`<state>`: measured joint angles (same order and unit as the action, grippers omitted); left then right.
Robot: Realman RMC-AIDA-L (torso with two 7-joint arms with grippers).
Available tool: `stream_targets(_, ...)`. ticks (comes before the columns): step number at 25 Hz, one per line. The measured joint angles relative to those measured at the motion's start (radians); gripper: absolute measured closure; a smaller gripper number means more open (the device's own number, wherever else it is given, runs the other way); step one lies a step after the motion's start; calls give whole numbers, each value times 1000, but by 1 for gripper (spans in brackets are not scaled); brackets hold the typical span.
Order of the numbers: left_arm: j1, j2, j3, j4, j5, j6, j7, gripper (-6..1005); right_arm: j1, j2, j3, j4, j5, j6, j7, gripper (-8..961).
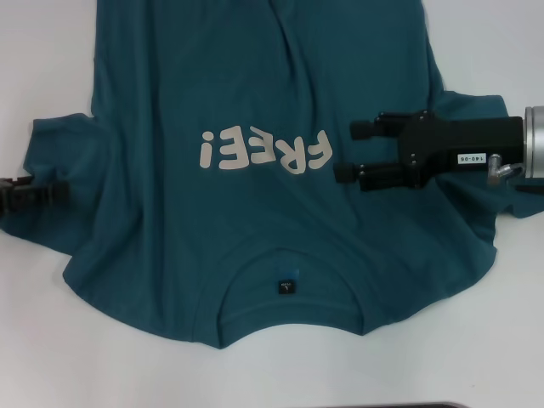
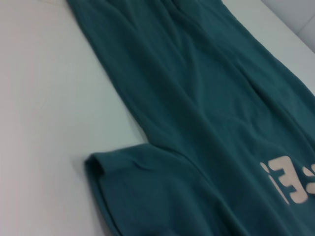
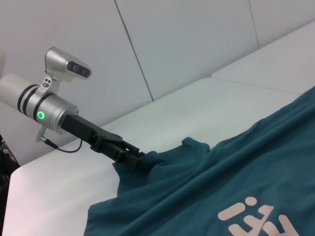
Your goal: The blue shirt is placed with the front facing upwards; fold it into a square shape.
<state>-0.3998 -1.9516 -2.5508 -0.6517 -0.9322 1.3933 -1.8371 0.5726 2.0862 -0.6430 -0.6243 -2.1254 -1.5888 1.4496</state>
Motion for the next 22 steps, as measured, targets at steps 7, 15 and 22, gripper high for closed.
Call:
stream_targets(7, 8, -3, -1, -28, 2, -28, -42, 232, -2, 0, 0, 0, 6, -2, -1, 40)
stream_targets(15, 7, -3, 4, -40, 5, -58, -71, 688, -2, 0, 0, -3, 7, -3, -1, 40)
stream_targets(22, 1, -5, 8, -44, 19, -56, -82, 834, -3, 0, 2, -3, 7, -4, -8, 40)
